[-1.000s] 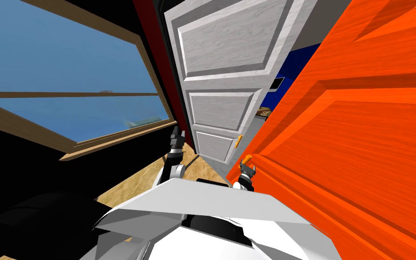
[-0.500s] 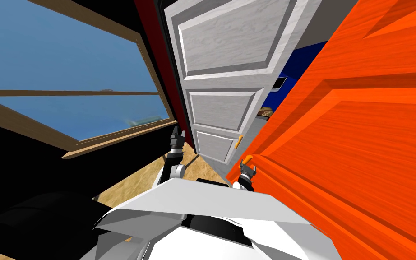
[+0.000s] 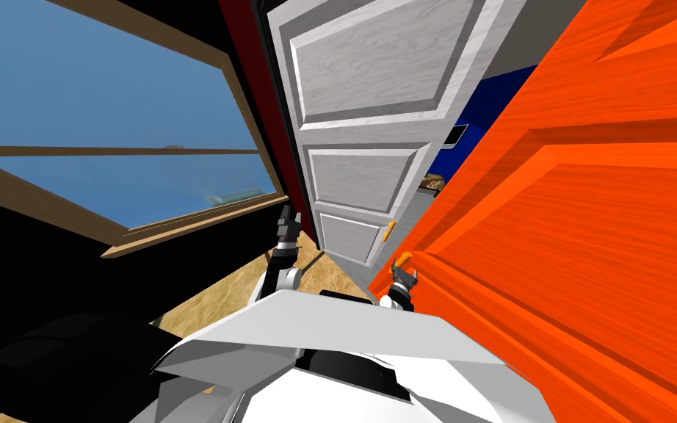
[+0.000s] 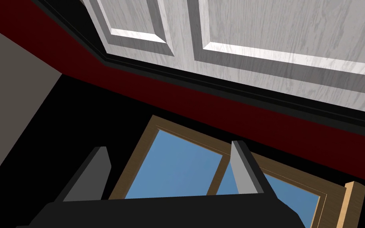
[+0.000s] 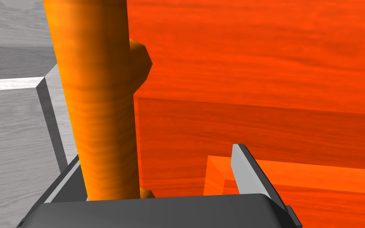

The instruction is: Push the door open

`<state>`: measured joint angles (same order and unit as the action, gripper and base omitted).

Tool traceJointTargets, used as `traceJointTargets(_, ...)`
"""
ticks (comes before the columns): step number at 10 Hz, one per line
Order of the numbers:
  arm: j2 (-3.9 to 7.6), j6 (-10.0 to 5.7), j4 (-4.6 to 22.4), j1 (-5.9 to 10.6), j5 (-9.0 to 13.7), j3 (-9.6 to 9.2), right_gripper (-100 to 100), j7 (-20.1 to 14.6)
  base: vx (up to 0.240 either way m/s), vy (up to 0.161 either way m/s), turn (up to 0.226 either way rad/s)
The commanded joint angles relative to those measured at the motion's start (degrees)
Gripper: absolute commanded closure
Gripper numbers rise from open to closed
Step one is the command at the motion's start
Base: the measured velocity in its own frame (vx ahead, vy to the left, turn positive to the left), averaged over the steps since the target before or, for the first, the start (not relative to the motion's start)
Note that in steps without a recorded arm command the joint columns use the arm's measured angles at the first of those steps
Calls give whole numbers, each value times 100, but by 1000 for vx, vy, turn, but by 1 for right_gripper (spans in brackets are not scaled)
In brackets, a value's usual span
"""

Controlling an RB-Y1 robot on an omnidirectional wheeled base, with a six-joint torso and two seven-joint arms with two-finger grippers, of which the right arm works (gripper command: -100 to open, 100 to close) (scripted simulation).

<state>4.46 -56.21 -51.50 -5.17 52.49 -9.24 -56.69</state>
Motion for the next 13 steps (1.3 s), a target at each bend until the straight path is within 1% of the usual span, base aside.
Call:
traceJointTargets(1,158,-85,82,-145,48,159,100,13,-5,9,-1)
traceJointTargets(2,158,-85,-75,-145,48,159,100,13,9,-4,-67)
traceJointTargets(3,44,6,-254,-199,109,136,100,154,24,-79,172)
traceJointTargets(4,49,-9,-243,-199,123,156,100,160,12,-80,157)
traceJointTargets(7,55,-27,-231,-200,139,180,100,167,5,-26,7)
traceJointTargets(13,62,-50,-215,-200,159,209,100,176,-2,-5,8)
